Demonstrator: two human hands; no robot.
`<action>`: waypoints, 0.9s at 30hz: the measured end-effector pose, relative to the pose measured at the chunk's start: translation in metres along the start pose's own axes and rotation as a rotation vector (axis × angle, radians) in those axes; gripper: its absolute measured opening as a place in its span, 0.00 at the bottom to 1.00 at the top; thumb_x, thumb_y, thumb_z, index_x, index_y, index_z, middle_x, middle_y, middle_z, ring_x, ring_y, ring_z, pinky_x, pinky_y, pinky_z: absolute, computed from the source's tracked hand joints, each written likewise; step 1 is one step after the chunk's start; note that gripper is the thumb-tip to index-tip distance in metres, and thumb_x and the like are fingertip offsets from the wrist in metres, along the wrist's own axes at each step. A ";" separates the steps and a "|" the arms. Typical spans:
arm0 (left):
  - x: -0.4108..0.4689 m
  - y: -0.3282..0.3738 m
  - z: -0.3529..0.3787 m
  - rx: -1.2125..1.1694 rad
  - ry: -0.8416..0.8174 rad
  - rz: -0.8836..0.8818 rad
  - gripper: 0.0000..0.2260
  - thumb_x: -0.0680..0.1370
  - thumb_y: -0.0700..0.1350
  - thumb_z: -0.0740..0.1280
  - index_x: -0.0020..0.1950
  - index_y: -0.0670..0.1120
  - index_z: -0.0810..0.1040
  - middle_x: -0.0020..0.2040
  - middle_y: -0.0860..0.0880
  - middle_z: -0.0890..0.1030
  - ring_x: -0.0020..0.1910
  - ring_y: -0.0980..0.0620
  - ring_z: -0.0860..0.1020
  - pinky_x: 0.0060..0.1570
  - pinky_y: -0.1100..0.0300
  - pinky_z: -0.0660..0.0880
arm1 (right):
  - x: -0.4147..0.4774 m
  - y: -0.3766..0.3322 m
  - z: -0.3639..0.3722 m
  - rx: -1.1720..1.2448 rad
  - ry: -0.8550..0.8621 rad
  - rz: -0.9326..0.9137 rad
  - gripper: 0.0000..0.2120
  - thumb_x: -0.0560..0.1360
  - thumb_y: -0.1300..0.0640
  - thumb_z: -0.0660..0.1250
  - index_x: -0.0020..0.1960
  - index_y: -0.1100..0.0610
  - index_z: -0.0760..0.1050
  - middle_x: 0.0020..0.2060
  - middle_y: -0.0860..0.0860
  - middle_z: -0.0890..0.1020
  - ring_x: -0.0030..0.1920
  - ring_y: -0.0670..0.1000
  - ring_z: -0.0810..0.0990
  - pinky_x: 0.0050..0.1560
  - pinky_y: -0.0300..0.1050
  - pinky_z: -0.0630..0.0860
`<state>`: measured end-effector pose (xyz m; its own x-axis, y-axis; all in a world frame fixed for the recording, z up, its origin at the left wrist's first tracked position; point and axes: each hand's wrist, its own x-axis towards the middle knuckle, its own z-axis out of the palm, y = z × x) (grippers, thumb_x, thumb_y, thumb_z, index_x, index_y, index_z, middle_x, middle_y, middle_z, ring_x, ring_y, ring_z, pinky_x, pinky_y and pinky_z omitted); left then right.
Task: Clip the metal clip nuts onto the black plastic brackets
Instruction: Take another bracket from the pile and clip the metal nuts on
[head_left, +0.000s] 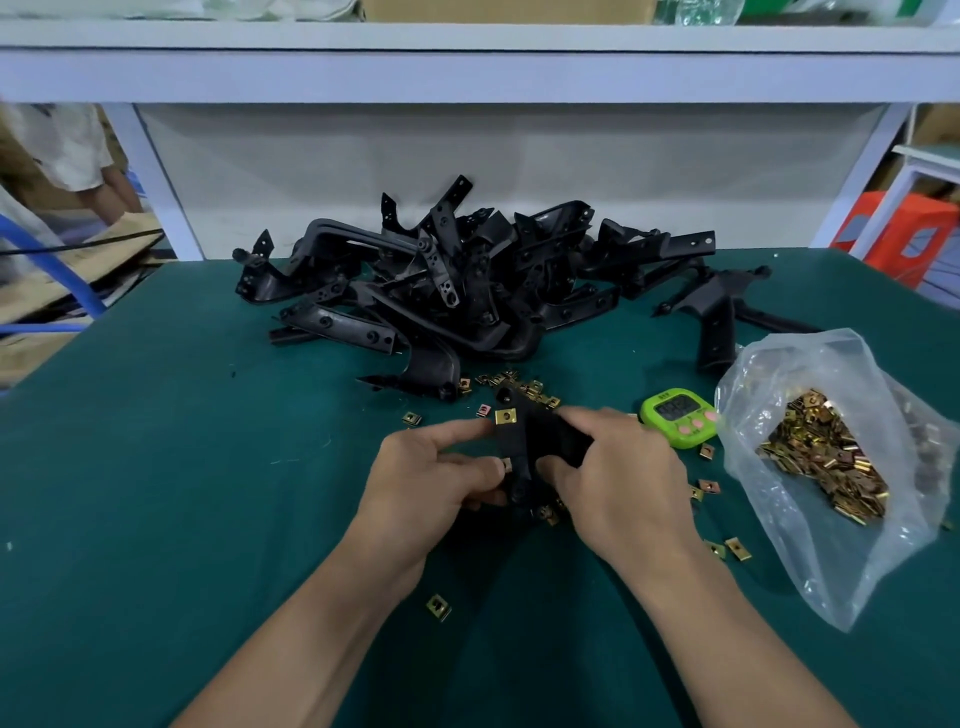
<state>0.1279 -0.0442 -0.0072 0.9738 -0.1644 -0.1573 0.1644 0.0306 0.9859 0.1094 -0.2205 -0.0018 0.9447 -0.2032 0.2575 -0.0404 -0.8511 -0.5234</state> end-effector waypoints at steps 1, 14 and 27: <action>-0.001 0.000 0.000 0.021 0.006 0.006 0.16 0.75 0.34 0.74 0.55 0.54 0.85 0.39 0.41 0.87 0.37 0.49 0.84 0.39 0.63 0.78 | -0.001 -0.001 0.000 -0.014 0.007 -0.022 0.12 0.73 0.49 0.75 0.55 0.45 0.81 0.42 0.45 0.78 0.43 0.54 0.77 0.44 0.50 0.76; -0.014 -0.009 0.033 0.392 0.176 0.280 0.09 0.77 0.48 0.73 0.38 0.48 0.83 0.29 0.53 0.81 0.26 0.62 0.73 0.27 0.69 0.68 | -0.003 -0.003 0.008 0.073 0.157 0.015 0.12 0.74 0.47 0.73 0.54 0.44 0.76 0.43 0.43 0.76 0.40 0.50 0.74 0.42 0.48 0.72; -0.009 -0.010 0.028 0.601 0.242 0.443 0.09 0.76 0.48 0.69 0.53 0.61 0.79 0.37 0.63 0.83 0.36 0.62 0.79 0.38 0.72 0.71 | -0.014 -0.013 0.002 -0.037 0.059 -0.029 0.12 0.75 0.56 0.69 0.57 0.45 0.74 0.42 0.43 0.74 0.40 0.52 0.77 0.37 0.47 0.64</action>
<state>0.1127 -0.0705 -0.0140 0.9472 -0.0398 0.3183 -0.2936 -0.5069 0.8105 0.0978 -0.2055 0.0001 0.9250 -0.2050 0.3199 -0.0259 -0.8741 -0.4851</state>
